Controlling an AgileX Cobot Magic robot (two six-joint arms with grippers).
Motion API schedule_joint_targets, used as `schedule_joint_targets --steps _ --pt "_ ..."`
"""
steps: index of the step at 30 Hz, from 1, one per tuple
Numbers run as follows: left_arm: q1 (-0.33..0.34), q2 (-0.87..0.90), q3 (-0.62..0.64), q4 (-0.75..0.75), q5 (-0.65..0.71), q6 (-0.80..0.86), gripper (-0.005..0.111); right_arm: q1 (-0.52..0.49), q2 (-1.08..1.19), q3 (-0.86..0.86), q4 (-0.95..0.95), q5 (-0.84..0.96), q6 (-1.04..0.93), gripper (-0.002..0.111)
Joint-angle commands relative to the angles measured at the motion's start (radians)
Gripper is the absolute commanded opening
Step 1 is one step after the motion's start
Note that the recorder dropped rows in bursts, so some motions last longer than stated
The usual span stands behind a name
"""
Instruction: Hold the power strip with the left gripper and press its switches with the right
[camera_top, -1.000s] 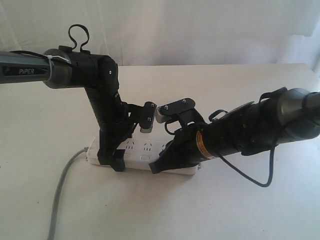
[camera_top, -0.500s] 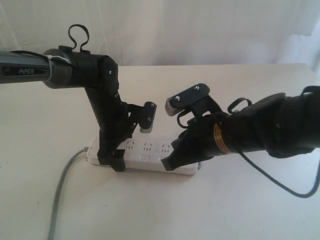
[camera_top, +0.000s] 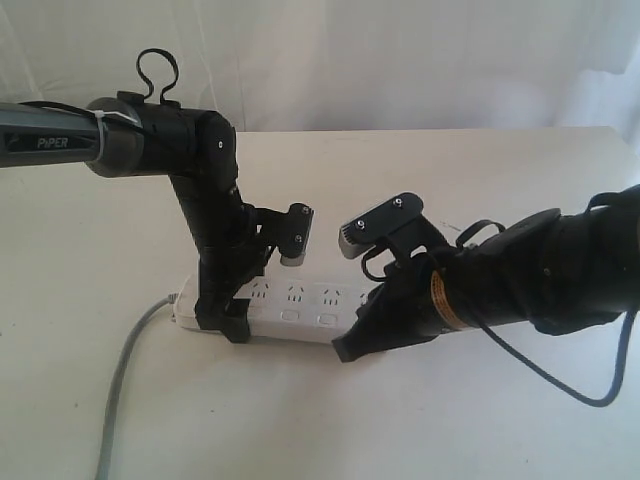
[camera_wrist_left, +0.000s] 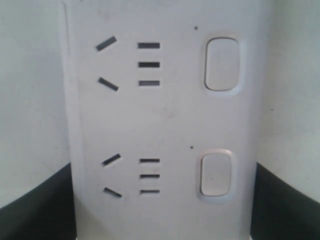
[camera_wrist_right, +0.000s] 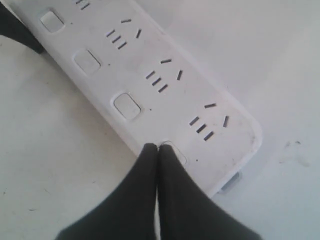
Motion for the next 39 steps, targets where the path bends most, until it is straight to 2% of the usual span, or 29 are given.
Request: schedule_joint_targets --steps 1,39 --pt "-0.015 0.140 0.082 -0.044 0.059 -0.001 0.000 -0.007 0.031 0.003 -0.005 0.013 0.035 0.000" --pt "-0.015 0.140 0.082 -0.044 0.055 -0.001 0.000 -0.007 0.127 -0.035 -0.004 0.057 0.037 0.000"
